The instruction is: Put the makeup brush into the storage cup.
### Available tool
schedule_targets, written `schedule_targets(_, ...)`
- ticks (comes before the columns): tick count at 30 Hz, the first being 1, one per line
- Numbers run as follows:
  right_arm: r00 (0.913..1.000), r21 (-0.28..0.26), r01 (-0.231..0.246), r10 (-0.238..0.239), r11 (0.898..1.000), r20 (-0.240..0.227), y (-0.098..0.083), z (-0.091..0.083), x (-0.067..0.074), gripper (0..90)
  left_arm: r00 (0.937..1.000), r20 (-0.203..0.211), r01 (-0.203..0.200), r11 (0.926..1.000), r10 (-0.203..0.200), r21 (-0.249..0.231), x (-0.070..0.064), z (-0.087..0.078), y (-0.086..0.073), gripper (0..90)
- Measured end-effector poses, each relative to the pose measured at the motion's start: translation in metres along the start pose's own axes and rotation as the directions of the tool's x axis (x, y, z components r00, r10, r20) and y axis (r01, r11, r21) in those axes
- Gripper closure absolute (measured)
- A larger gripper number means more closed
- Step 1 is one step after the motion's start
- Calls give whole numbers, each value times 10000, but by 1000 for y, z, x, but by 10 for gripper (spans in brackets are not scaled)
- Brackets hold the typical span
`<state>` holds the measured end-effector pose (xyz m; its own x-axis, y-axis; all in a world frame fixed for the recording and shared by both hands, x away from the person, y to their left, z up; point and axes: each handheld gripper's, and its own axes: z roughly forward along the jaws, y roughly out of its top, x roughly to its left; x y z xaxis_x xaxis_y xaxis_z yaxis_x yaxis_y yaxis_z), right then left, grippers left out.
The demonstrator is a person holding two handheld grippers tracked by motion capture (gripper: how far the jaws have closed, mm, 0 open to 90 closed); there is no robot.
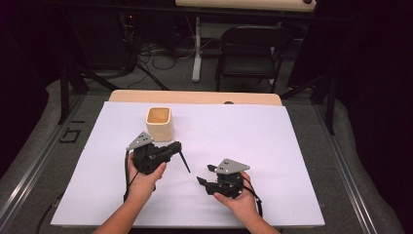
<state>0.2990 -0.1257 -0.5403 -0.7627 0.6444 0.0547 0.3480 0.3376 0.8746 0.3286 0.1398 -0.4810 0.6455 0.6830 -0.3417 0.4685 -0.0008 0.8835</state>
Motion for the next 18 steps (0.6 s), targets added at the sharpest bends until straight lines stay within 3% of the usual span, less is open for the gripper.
schedule_targets(3, 9999, 120, 113, -113, 9999, 1, -1, 0, 0, 421, 9985, -349, -410, 9991, 412, 79, 0, -1, 0, 836)
schedule_targets(6, 9996, 163, 277, -277, 9995, -13, -1, 0, 0, 420, 9973, -485, -541, 9985, 546, 105, 0, -2, -1, 836)
schedule_targets(10, 9993, 299, 376, -375, 9988, -22, -1, 0, -1, 412, 9970, -544, -539, 9985, 543, 87, 1, -4, -1, 836)
schedule_targets(13, 9980, 454, 570, -581, 9973, 245, 0, -1, -1, 402, 9971, -571, -510, 9987, 511, 36, 2, -6, -1, 837)
schedule_targets(18, 9990, 400, 404, -412, 9984, 183, 1, -5, -3, 379, 9970, -621, -466, 9989, 465, 3, 5, -9, 1, 836)
